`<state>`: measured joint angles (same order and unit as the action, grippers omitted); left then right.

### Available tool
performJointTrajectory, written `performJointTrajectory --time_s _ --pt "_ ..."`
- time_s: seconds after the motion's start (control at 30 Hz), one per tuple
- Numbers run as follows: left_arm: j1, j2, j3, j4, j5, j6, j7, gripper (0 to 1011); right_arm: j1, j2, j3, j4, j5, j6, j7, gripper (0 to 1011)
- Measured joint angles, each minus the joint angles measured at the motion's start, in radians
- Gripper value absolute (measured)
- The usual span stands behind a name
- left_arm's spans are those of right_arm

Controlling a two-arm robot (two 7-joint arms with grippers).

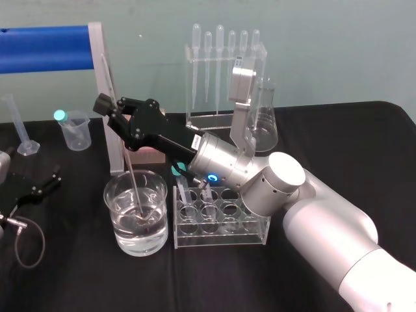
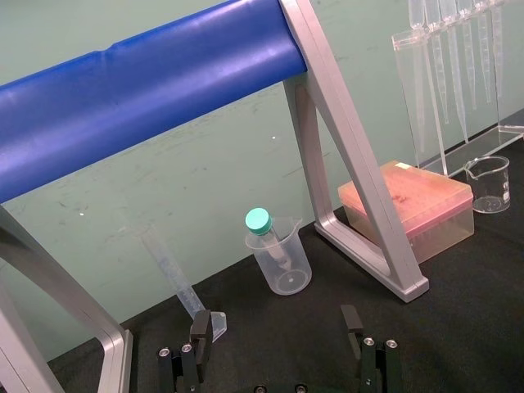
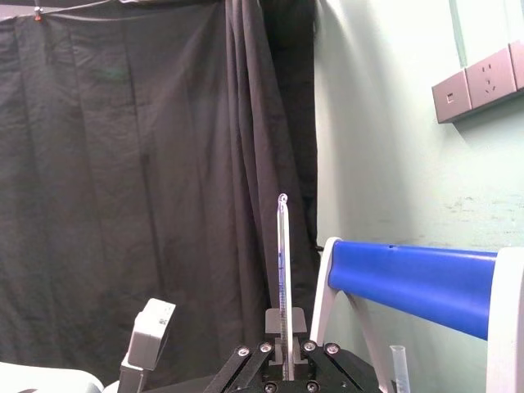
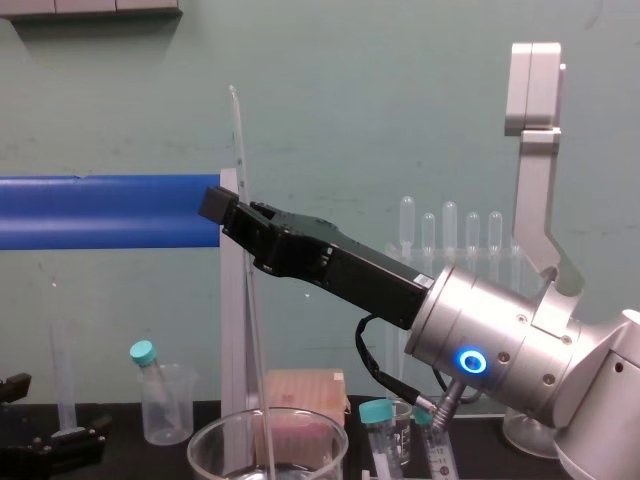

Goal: Hold the thermometer with one hand and immerse one end into the beaker, then reinsert it into the test tube rack.

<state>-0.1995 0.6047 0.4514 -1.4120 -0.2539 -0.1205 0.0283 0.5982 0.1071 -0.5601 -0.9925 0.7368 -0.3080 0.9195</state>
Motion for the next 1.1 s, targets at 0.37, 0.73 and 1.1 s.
performJointTrajectory --time_s 0.37,0.73,1.1 --pt "0.000 0.000 0.000 0.000 0.000 0.000 0.000 1008 0.000 0.001 0.000 -0.001 0.001 0.000 0.000 55" --pt "0.000 0.000 0.000 0.000 0.000 0.000 0.000 1008 0.000 0.001 0.000 -0.001 0.001 0.000 -0.001 55" --pt "0.000 0.000 0.000 0.000 0.000 0.000 0.000 1008 0.000 0.001 0.000 -0.001 0.002 0.001 -0.001 55"
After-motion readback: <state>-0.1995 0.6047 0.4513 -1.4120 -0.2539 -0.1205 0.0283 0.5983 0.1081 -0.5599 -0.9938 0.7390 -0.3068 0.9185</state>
